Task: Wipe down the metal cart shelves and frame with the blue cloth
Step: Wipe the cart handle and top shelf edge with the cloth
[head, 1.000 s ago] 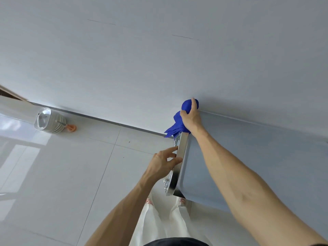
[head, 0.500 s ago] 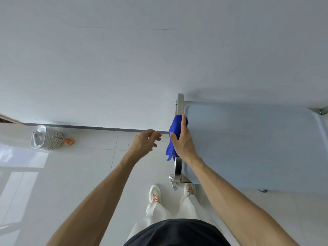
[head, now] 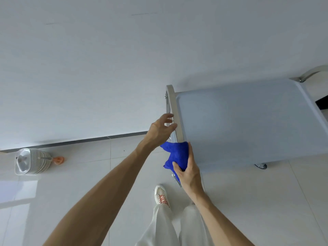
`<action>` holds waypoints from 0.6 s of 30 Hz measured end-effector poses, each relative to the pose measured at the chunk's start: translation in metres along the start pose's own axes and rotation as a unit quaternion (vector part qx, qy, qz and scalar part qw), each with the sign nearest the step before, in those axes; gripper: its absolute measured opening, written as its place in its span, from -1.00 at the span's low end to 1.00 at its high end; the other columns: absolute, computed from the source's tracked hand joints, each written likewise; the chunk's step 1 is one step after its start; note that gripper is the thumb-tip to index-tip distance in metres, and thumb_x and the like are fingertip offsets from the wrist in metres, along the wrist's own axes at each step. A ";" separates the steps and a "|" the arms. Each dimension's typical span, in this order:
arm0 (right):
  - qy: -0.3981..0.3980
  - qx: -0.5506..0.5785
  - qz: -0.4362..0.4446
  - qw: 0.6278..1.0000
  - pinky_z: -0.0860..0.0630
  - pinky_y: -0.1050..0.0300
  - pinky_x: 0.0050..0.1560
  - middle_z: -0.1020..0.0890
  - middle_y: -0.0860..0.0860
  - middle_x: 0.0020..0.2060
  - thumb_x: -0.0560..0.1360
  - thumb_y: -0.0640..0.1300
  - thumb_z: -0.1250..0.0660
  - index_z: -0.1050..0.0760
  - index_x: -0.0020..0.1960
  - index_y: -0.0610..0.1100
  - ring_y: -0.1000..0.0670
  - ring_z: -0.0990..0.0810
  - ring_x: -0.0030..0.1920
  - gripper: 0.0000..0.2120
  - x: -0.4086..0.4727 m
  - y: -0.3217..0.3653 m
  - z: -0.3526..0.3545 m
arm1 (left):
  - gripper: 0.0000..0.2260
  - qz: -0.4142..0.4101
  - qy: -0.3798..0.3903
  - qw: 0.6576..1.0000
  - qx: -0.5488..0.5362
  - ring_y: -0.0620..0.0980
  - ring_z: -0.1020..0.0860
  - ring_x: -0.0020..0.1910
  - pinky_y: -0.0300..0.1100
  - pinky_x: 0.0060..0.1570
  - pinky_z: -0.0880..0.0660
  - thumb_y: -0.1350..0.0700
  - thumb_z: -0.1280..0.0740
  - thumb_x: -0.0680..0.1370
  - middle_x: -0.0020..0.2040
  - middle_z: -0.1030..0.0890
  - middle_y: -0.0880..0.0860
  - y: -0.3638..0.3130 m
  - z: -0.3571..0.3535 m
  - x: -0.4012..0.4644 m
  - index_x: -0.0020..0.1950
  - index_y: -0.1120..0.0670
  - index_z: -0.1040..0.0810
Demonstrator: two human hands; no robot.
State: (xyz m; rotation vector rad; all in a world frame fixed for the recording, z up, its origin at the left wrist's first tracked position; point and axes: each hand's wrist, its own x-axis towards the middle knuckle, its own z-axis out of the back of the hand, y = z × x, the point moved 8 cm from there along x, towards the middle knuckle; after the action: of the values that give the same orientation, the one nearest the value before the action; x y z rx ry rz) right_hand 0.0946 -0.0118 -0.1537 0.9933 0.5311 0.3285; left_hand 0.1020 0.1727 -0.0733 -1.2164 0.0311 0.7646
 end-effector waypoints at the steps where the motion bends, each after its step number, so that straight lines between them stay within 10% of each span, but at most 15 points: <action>1: 0.018 0.008 -0.016 1.000 -0.56 0.24 0.00 -0.61 0.07 0.16 0.52 -0.10 -0.39 -0.10 0.55 0.13 0.03 -0.62 -0.01 -0.28 -0.004 -0.009 -0.002 | -0.63 0.001 0.005 1.000 0.004 -0.17 -0.63 -0.08 -0.44 -0.21 -0.50 0.07 -0.31 0.58 0.20 -0.52 -0.10 0.001 -0.007 -0.003 0.40 -0.03 -0.44; 7: 0.039 0.096 -0.018 0.994 -0.54 0.04 -0.34 -0.64 0.04 -0.25 0.52 -0.06 -0.39 -0.36 0.17 0.09 0.04 -0.60 -0.32 -0.70 0.006 0.015 0.002 | -0.59 -0.007 -0.028 0.996 0.079 -0.20 -0.54 -0.30 -0.48 -0.38 -0.39 0.13 -0.32 0.54 -0.05 -0.63 -0.04 0.006 -0.032 -0.026 0.39 -0.07 -0.48; 18: 0.058 0.076 0.091 0.991 -0.40 0.45 -0.38 -0.55 0.19 -0.22 0.53 -0.17 -0.34 -0.20 0.28 0.25 0.19 -0.53 -0.29 -0.50 0.005 -0.013 -0.009 | -0.66 -0.016 -0.054 0.980 0.192 -0.09 -0.44 -0.50 -0.37 -0.45 -0.42 0.04 -0.19 0.62 0.06 -0.64 0.08 0.014 -0.034 -0.022 0.38 -0.18 -0.48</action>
State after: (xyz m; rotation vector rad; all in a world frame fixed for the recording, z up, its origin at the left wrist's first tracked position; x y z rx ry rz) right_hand 0.0940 -0.0096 -0.1702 1.1777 0.5791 0.5176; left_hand 0.0903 0.1343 -0.0883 -0.8060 0.0659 0.7551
